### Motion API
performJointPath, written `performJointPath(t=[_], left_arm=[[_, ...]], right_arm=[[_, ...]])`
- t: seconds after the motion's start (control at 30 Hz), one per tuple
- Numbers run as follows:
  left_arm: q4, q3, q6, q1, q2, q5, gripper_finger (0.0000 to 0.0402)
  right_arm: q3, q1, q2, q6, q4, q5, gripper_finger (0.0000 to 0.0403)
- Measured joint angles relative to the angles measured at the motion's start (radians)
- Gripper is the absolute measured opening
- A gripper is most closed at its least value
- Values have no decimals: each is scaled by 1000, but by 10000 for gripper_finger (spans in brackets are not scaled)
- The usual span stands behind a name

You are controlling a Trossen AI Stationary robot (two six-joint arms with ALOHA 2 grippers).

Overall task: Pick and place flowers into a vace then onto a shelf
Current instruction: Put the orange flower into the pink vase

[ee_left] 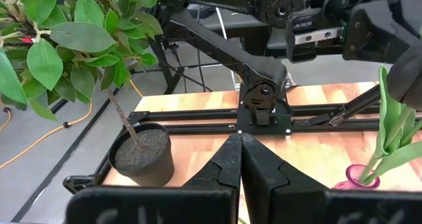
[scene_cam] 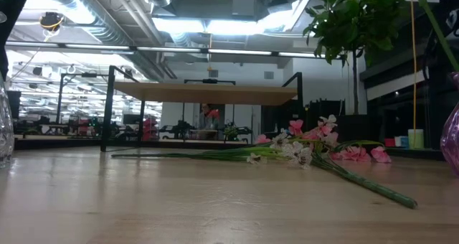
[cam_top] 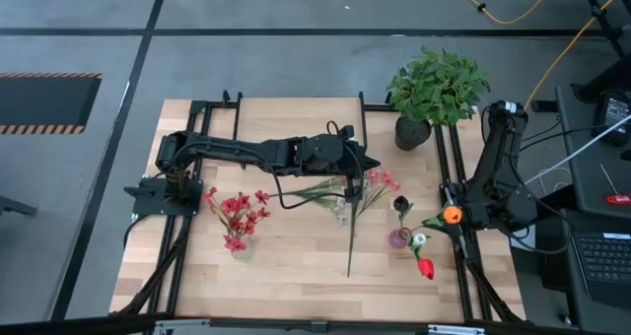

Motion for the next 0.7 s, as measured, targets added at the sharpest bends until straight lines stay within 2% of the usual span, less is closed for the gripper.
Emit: performJointPath(t=[0.7], left_arm=[[-7,0,0,0,0,3,5]], right_arm=[[-118,0,2,76,59,38,0]])
